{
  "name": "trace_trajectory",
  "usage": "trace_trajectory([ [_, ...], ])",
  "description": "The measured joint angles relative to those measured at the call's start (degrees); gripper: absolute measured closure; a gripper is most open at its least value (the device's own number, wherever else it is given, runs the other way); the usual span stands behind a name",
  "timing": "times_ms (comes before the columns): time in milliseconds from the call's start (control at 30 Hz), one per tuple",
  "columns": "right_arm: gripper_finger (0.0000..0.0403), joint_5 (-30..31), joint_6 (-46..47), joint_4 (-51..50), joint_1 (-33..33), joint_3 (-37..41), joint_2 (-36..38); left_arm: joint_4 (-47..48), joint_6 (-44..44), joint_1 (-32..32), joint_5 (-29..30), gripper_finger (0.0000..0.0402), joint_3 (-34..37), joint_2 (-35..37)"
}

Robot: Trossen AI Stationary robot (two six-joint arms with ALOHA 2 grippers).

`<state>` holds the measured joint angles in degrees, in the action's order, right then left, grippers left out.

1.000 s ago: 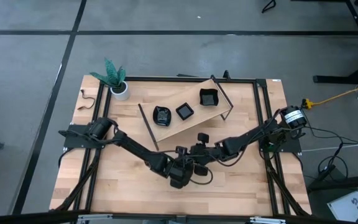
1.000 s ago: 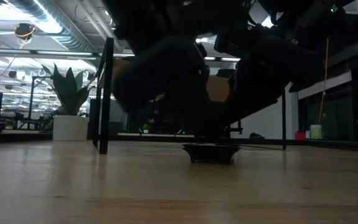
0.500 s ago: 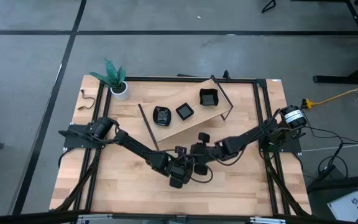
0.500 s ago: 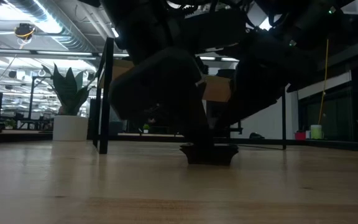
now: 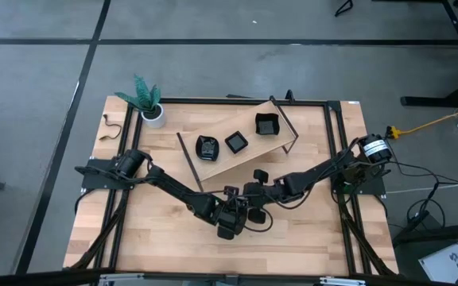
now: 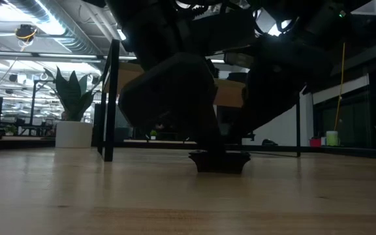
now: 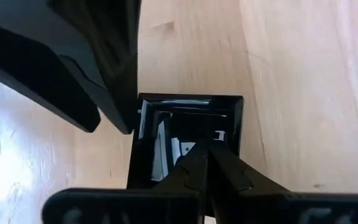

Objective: Pick & Place Mini shaped plates
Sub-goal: Stack the black square plate on top of the black square plate on the shelf

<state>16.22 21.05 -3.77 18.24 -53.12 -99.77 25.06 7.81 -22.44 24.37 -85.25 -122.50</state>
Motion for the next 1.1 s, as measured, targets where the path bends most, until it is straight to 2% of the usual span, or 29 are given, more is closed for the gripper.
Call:
trace_trajectory([
  [200, 0.0290, -1.45, 0.99, 0.41, -0.24, 0.00, -1.79, -0.01, 0.42, -0.06, 0.11, 0.0399, 0.00, -0.19],
  [367, 0.0290, -5.10, 0.83, 0.99, -1.34, 0.00, -3.64, -0.24, 0.58, -0.34, 0.18, 0.0400, -0.04, -0.84],
  [600, 0.0294, -5.77, -0.09, 1.35, -1.75, 0.00, -3.72, -0.11, 0.58, -0.37, 0.79, 0.0400, -0.04, -1.03],
  [700, 0.0313, -5.83, -0.35, 1.36, -1.75, 0.00, -3.72, -0.07, 0.57, -0.37, 0.82, 0.0399, -0.04, -1.03],
  [933, 0.0385, -6.00, -0.82, 1.51, -1.73, 0.00, -3.71, 0.13, 0.56, -0.37, 0.83, 0.0399, -0.04, -1.03],
  [1100, 0.0388, -6.07, -1.38, 1.78, -1.73, 0.00, -3.67, 0.17, 0.39, -0.53, 0.91, 0.0399, -0.04, -1.03],
])
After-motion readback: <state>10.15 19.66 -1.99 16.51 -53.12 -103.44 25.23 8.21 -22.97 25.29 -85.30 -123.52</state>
